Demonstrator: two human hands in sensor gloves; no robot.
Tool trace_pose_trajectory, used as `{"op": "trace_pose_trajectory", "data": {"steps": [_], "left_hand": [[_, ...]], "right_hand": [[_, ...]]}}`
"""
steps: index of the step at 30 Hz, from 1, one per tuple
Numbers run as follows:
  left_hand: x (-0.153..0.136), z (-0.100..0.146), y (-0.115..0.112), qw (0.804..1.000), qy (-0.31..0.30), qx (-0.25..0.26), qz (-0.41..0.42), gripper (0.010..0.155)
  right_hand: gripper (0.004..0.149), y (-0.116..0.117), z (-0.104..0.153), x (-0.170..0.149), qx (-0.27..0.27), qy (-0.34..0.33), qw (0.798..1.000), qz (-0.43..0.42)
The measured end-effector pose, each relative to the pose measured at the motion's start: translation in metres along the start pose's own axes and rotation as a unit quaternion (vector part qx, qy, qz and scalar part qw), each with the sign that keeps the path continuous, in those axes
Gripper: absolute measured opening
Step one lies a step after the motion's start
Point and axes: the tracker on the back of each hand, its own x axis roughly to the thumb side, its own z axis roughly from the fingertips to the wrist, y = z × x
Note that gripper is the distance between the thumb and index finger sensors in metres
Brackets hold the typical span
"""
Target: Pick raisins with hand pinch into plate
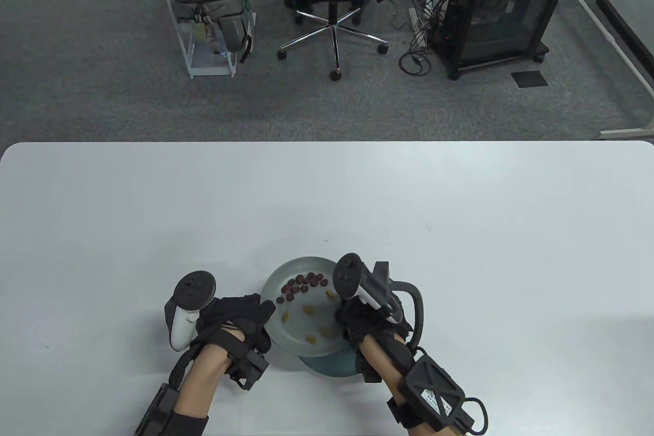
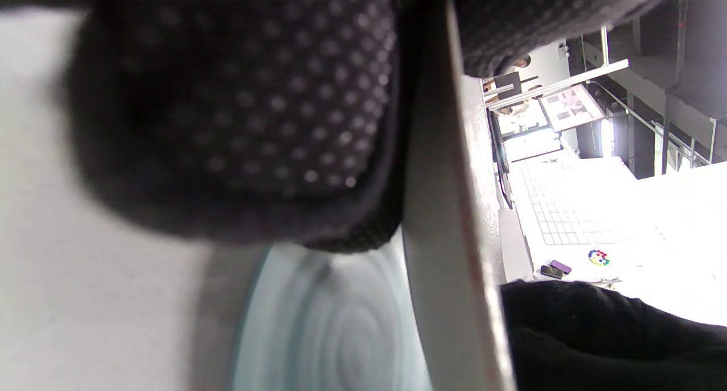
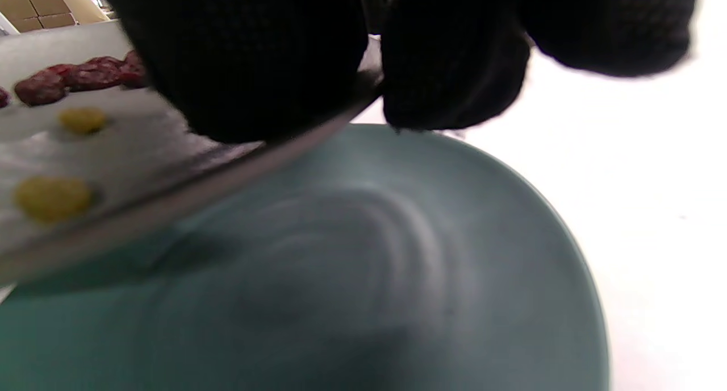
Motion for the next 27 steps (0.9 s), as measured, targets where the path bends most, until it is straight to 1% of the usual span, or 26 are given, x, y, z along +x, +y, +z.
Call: {"op": "trace_pose_trajectory", "data": {"steps": [4,11,19,23,27], "left_hand": [[0.000,0.000,0.001,1.000,0.001,0.001,-0.001,0.051],[0.000,0.000,0.000,1.000,0.002,0.002,0.005,0.052],[0.001,0.000,-0.001,1.000,0.005,0.003,-0.024,0.052],[0.000,0.000,0.000,0.999,0.017,0.006,-0.040,0.051],[-0.001,0.000,0.003,0.999,0.020,0.015,-0.030,0.051]], "right_hand": [[0.049,0.001,0.000,0.002,-0.011,-0.005,1.000,0.008],[0.048,0.001,-0.003,0.005,-0.014,-0.007,1.000,0.022],[0.047,0.007,-0.007,0.003,-0.007,-0.004,0.999,0.041],[0.047,0.008,-0.008,-0.002,-0.002,-0.007,1.000,0.011],[0.047,-0.002,-0.004,-0.006,-0.015,-0.011,1.000,-0.018]]}}
